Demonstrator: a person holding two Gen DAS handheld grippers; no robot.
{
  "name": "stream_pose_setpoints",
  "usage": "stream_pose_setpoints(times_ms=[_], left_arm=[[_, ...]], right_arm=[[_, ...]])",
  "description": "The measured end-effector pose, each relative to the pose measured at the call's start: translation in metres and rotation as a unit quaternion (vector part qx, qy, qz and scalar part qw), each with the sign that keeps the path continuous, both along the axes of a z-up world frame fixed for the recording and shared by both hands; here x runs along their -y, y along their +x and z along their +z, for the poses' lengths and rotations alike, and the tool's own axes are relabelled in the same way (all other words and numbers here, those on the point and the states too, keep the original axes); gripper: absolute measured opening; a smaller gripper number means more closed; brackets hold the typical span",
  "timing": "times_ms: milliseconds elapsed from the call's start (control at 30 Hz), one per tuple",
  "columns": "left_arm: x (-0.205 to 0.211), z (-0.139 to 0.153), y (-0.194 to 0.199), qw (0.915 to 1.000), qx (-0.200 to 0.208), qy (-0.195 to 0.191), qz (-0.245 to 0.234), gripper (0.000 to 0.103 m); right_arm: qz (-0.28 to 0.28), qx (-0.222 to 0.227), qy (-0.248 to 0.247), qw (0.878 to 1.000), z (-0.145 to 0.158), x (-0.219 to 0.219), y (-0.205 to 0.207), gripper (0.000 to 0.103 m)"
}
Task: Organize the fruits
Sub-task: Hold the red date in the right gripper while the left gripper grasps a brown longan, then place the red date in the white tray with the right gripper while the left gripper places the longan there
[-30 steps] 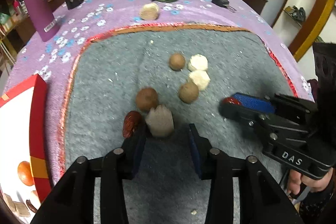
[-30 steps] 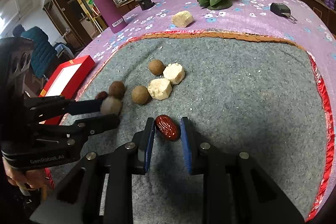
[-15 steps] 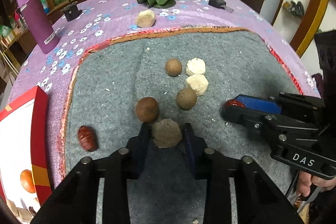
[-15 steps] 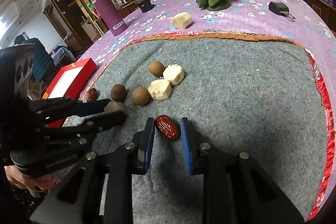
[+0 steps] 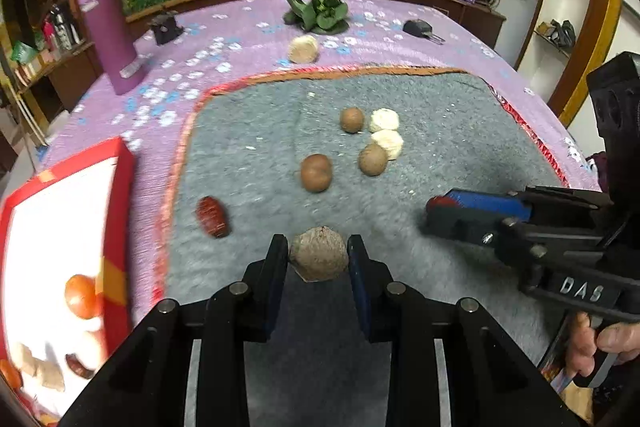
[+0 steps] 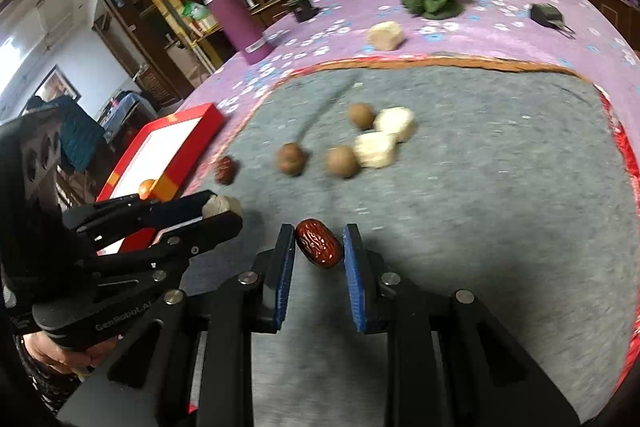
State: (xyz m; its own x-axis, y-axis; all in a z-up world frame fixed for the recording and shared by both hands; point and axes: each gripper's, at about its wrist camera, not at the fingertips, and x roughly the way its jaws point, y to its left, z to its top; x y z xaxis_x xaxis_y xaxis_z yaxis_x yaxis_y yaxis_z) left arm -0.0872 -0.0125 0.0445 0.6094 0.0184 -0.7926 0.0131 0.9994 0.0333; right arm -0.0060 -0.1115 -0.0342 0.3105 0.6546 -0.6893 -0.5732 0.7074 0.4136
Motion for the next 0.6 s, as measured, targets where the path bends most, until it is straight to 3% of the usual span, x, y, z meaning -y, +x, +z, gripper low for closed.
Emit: stream_pose_setpoints(times_ms=[200,600], left_arm=[[-0.021,0.015,-0.030,0.9980,0.037,0.043,0.030,0.030],[-0.086,0.031,-0.070,0.9888,0.081,0.073,0.102,0.030]], right_arm=[[0.022,0.014,0.006,1.000,0.009,-0.037,-0.022,0.027],[0.053,0.035,0.013,0.998,0.031,-0.105,-0.048,0.027]])
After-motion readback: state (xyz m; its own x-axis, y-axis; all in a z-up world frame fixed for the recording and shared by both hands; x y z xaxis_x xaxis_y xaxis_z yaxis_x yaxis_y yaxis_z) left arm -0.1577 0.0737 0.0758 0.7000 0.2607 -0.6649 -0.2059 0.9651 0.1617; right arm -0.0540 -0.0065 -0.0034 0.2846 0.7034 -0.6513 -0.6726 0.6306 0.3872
